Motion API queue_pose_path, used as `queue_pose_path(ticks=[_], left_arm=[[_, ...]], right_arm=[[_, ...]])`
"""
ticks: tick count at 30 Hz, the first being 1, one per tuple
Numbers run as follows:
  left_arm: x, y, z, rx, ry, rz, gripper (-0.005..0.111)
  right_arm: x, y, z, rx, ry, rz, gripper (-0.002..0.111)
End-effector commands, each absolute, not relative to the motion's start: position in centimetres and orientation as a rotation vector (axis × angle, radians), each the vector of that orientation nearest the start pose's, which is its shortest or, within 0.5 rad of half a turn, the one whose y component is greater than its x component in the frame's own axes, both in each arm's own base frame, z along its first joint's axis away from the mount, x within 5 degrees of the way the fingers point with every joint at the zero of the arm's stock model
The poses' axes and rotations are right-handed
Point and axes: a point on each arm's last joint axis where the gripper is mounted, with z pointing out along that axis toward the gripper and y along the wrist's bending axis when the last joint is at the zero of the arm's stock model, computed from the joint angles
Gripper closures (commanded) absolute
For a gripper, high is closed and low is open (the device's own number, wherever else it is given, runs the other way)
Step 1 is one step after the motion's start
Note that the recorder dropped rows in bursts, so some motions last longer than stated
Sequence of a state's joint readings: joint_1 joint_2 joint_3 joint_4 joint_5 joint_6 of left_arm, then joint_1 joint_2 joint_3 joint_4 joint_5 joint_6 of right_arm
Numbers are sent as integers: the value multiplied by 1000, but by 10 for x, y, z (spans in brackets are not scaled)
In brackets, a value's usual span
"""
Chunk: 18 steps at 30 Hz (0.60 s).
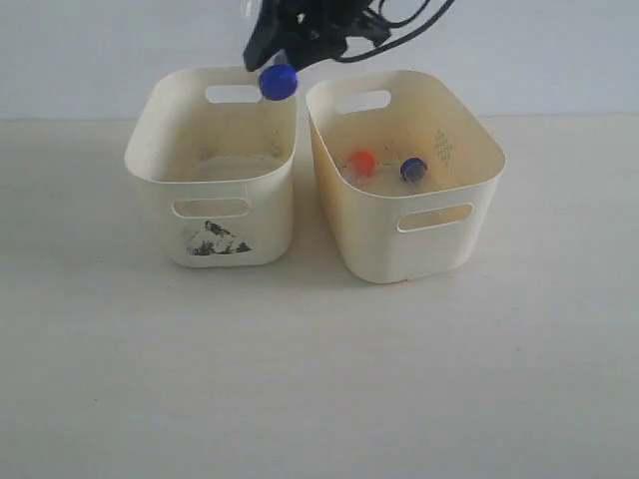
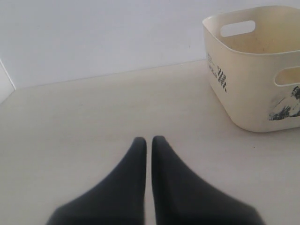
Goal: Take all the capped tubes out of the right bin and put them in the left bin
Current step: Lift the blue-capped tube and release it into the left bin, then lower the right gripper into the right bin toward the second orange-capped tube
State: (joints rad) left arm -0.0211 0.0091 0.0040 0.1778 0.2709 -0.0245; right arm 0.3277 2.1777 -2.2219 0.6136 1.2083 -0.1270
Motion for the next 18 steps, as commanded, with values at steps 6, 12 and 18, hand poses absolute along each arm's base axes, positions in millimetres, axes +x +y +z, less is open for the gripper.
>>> queue_pose_path(ticks=[6, 12, 18], left_arm=[[56, 3, 189, 102, 1747, 124, 102], [56, 3, 189, 102, 1747, 124, 102], [56, 3, 189, 102, 1747, 124, 102]], right_arm=[[445, 212, 316, -418, 2504, 684, 107], [448, 131, 342, -155, 2603, 390, 107], [466, 111, 312, -14, 2671, 379, 107]])
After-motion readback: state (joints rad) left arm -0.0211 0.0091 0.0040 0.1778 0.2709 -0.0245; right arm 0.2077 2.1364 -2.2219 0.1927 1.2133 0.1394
